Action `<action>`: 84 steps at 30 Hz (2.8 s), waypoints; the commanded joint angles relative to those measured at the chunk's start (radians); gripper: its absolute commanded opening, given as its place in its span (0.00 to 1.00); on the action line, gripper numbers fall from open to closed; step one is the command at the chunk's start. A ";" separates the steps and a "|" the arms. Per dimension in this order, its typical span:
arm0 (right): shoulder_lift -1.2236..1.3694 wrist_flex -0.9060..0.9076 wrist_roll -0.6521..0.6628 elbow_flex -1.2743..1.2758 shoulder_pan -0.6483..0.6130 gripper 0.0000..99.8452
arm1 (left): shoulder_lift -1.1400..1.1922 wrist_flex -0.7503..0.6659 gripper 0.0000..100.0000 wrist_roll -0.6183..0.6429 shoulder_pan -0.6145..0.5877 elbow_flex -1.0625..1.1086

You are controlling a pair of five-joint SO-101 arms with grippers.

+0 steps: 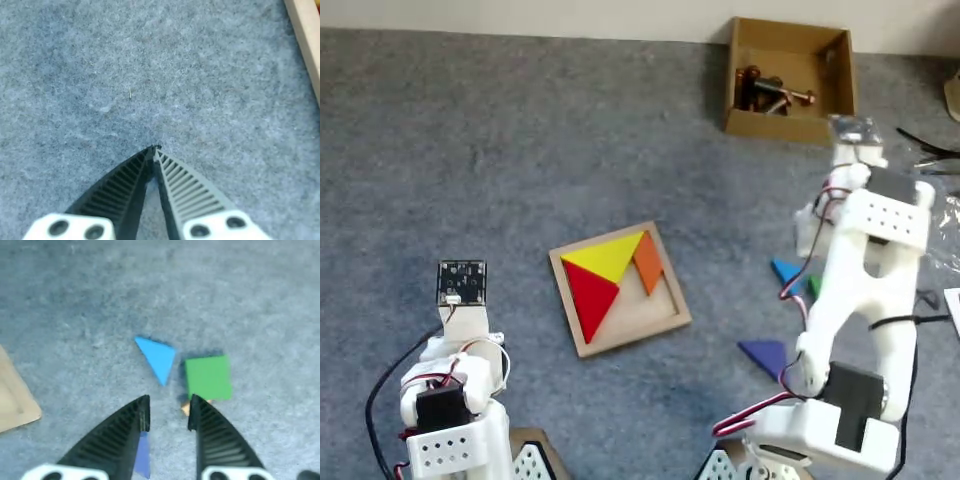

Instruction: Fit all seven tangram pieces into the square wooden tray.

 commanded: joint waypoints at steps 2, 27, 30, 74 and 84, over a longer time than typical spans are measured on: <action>-0.008 -0.019 0.072 0.065 -0.096 0.14 | -0.007 0.005 0.01 0.009 -0.013 0.019; -0.007 -0.404 0.164 0.478 -0.108 0.14 | -0.007 0.005 0.01 0.009 -0.013 0.019; -0.007 -0.404 0.164 0.476 -0.110 0.14 | -0.007 0.005 0.01 0.009 -0.013 0.019; -0.016 -0.489 -0.098 0.429 -0.061 0.14 | -0.007 0.005 0.01 0.009 -0.013 0.019; -0.018 -0.558 -0.104 0.430 -0.012 0.14 | -0.007 0.005 0.01 0.009 -0.013 0.019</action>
